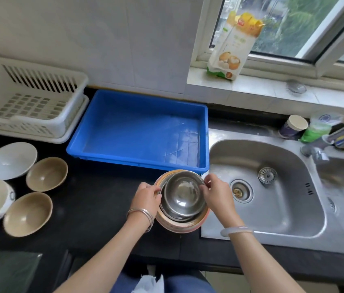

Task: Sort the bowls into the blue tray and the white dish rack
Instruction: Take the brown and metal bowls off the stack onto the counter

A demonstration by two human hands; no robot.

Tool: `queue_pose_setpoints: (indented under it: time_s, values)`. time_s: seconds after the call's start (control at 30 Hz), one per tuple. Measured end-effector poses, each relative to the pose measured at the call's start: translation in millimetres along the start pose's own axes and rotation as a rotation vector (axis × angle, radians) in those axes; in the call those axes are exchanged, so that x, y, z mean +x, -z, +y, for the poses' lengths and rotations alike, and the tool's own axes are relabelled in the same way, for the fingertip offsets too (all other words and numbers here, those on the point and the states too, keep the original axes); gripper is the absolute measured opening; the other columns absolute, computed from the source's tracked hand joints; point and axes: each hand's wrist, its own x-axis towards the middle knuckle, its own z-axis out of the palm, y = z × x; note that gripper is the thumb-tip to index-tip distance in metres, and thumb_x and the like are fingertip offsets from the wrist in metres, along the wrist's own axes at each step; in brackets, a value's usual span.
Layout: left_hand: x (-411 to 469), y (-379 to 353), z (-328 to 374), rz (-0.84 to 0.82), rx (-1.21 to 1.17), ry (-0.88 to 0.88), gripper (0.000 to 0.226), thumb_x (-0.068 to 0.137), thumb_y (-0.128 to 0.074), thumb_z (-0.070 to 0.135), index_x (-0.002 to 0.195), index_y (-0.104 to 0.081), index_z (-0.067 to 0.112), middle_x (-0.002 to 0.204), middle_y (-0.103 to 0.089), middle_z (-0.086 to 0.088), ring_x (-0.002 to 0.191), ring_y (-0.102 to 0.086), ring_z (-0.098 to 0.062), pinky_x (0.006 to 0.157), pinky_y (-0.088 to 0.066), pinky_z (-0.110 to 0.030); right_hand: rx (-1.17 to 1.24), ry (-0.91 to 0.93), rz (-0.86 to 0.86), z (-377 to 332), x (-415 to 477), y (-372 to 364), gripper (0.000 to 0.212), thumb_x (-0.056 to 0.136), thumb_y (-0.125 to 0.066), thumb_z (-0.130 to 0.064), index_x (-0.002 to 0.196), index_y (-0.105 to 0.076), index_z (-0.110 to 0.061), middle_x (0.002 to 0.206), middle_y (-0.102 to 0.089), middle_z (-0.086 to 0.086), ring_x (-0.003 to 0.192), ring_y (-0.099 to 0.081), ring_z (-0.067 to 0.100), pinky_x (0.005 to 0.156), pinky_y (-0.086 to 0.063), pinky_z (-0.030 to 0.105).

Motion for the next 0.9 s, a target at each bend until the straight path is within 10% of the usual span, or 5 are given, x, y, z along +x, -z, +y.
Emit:
queue_pose_setpoints:
  time_s: [0.5, 0.9]
  values:
    - [9, 0, 21, -0.019, -0.100, 0.062, 0.018, 0.086, -0.059, 0.016, 0.072, -0.049, 0.020, 0.070, -0.051, 0.008, 0.062, -0.049, -0.006, 0.051, -0.035, -0.016, 0.194, -0.096, 0.046, 13, 0, 22, 0.015, 0.083, -0.063, -0.016, 0.076, -0.053, -0.023, 0.075, -0.068, -0.001, 0.063, -0.059, 0.015, 0.054, -0.038, 0.021]
    - [15, 52, 2, 0.033, -0.452, 0.200, 0.011, 0.083, -0.063, 0.010, 0.076, -0.058, 0.018, 0.084, -0.064, -0.005, 0.079, -0.066, -0.019, 0.070, -0.059, -0.033, 0.334, 0.017, 0.037, -36, 11, 37, 0.017, 0.082, -0.065, -0.017, 0.075, -0.061, -0.032, 0.071, -0.070, -0.002, 0.066, -0.069, 0.020, 0.063, -0.053, 0.028]
